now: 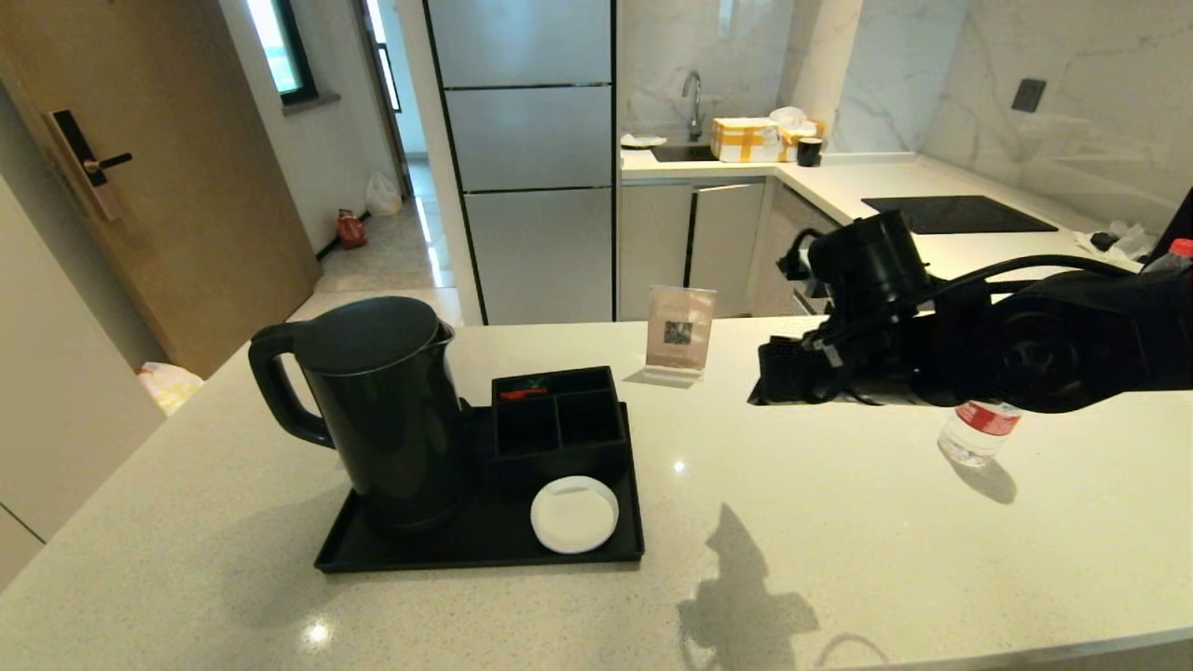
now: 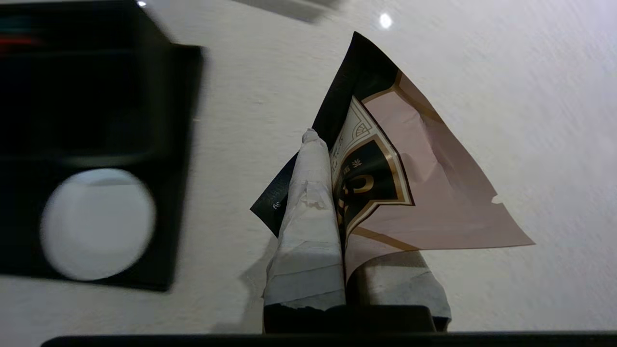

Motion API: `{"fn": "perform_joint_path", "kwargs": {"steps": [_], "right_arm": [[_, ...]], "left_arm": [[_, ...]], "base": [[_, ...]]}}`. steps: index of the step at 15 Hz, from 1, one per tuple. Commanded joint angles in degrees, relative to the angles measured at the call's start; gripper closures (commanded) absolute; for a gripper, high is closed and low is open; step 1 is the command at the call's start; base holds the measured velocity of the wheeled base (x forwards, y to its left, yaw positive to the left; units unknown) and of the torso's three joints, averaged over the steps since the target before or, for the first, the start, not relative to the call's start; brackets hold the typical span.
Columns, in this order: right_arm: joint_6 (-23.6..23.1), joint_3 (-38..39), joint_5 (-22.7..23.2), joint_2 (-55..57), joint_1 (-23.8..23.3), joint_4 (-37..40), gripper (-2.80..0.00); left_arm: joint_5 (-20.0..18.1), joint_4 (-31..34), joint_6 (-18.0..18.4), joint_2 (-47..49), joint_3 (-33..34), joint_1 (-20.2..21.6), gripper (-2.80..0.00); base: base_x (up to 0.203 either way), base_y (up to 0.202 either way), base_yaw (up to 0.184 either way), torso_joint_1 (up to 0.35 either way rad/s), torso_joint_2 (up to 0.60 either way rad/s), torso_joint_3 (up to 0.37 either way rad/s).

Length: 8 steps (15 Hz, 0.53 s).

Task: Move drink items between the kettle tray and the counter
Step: Return the tea bag to its original position

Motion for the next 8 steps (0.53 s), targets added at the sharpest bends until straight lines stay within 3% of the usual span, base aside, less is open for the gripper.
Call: {"fn": "perform_joint_path", "kwargs": {"steps": [1, 8], "right_arm": [[-1.1, -2.6, -0.5, 0.6, 3.6, -0.2, 0.00], [-4.5, -11.3, -8.2, 11.3, 12.3, -1.3, 0.00]], "left_arm": [[0.0, 0.0, 0.0, 0.1, 0.0, 0.0, 0.00], [0.0, 0.0, 0.0, 0.1, 0.0, 0.0, 0.00]], "base": [[0.000, 0.000, 0.000, 0.000, 0.00, 0.000], [0.000, 0.000, 0.000, 0.000, 0.00, 0.000]]}}
